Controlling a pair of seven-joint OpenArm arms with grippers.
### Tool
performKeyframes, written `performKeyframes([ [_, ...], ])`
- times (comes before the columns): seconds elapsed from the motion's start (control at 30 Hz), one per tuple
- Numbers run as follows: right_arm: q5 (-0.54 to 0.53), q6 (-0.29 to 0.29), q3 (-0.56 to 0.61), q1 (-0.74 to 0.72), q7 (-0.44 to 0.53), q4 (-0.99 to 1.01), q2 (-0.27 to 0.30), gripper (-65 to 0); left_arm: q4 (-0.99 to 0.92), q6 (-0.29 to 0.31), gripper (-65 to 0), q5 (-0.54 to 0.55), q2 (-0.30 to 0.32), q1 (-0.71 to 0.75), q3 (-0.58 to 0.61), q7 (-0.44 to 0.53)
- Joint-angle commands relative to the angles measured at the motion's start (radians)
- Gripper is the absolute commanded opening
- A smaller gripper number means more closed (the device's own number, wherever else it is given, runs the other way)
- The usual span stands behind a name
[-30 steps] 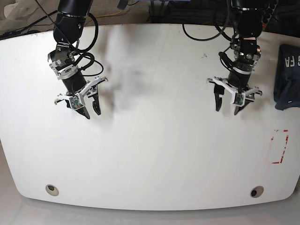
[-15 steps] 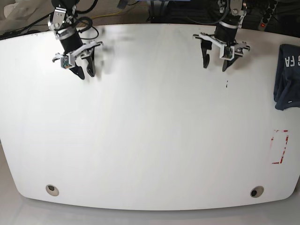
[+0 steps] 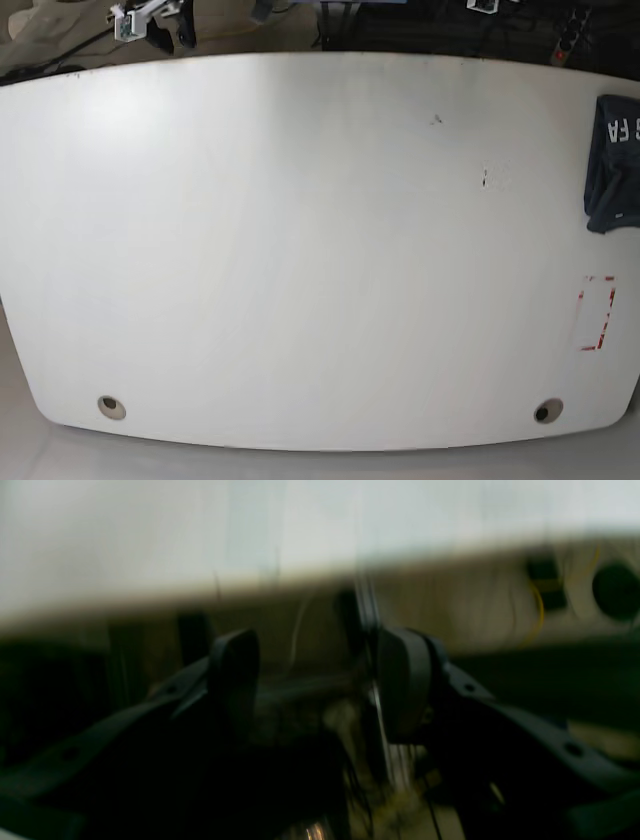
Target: Fold the T-shirt properly
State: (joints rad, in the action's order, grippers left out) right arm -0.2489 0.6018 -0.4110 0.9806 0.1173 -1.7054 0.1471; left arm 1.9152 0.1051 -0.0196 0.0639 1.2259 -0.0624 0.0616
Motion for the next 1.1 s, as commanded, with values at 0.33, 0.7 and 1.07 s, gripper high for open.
performKeyframes([
  [0.33,-0.022,0.01,0.073,0.146,0.028,0.241,0.024,-44.1,-0.351,0.006,-29.3,0.008,-0.048,-0.01,-0.038,0.022],
  [0.7,0.104,0.002,0.174,-0.116,0.028,0.683,0.042,-44.1,-0.816,0.006,-29.4,0.007,-0.008,-0.298,-0.043,0.024],
  [1.07,0.21,0.0,0.172,-0.408,0.028,1.066,0.044,-44.1,-1.227,0.005,-29.4,0.005,0.014,-0.605,-0.043,0.022],
])
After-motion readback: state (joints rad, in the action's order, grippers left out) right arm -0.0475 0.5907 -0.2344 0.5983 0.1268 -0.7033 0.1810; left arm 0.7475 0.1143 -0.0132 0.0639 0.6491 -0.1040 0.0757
